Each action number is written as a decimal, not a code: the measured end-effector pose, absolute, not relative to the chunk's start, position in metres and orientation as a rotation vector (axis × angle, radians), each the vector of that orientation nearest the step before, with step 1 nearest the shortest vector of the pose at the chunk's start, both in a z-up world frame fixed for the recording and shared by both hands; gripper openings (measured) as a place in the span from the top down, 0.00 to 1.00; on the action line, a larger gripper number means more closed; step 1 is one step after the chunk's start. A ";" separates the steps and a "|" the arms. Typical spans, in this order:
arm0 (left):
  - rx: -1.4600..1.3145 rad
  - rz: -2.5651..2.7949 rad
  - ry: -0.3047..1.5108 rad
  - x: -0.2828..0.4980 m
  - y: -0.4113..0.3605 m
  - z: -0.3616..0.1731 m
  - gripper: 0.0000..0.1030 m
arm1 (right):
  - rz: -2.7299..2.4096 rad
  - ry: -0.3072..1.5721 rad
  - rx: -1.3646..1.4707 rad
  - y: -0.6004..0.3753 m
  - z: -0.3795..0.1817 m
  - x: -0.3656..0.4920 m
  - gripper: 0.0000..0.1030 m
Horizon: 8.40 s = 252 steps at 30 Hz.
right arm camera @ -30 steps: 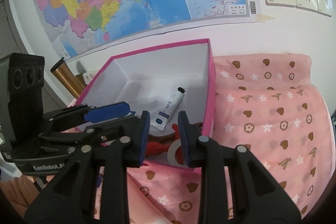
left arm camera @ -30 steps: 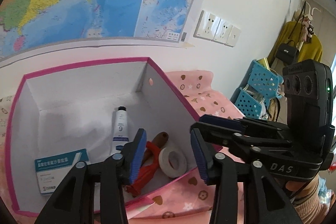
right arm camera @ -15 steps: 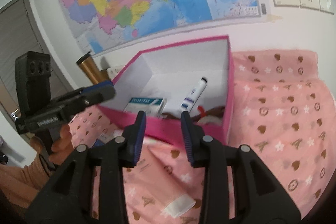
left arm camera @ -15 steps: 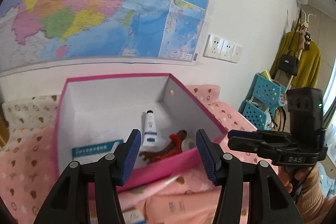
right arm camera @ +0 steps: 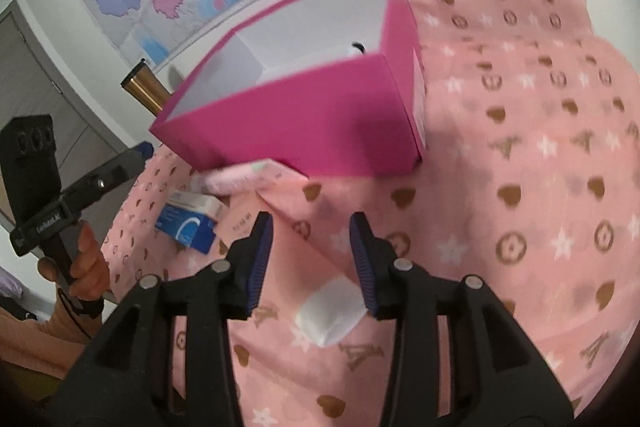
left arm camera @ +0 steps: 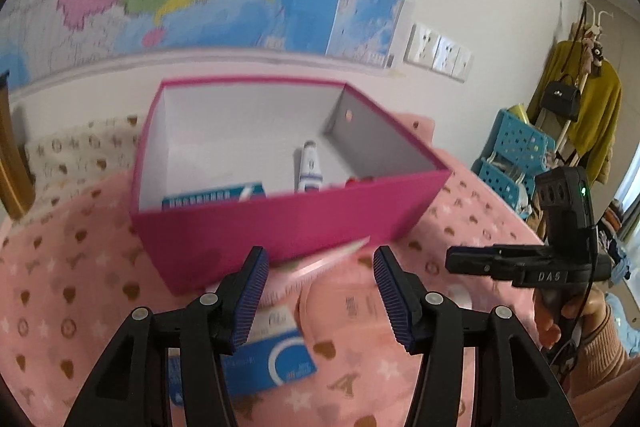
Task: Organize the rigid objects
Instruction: 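Move the open right gripper over the pink lotion tube, then bring the left gripper to the white cap of the pink tube, then grasp the pink tube by its white cap with the left gripper, then lift the pink tube with the left gripper toward the magenta box, then carry the pink tube over the magenta box rim with the left gripper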
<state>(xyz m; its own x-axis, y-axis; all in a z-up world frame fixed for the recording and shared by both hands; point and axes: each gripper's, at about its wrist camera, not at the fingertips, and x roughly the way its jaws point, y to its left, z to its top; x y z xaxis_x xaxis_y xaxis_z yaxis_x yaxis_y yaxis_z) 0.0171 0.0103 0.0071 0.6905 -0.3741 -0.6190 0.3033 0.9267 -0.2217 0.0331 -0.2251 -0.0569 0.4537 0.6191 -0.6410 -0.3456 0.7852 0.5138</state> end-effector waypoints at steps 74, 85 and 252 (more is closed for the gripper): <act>-0.151 -0.536 0.923 -0.034 -0.013 -0.034 0.42 | 0.558 0.959 0.252 -0.245 -0.072 0.009 0.49; -0.166 -0.553 1.017 -0.053 -0.028 -0.049 0.57 | 0.593 0.989 0.253 -0.229 -0.087 0.026 0.49; -0.100 -0.365 0.685 0.055 -0.019 0.046 0.55 | 0.592 0.666 0.229 -0.234 0.032 0.051 0.44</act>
<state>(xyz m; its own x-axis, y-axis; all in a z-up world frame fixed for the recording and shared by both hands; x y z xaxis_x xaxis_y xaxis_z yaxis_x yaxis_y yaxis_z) 0.0551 -0.0186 0.0459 0.7136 -0.3618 -0.5999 0.2968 0.9318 -0.2089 0.0512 -0.2336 0.0323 0.6301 0.5831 -0.5127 -0.4410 0.8122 0.3818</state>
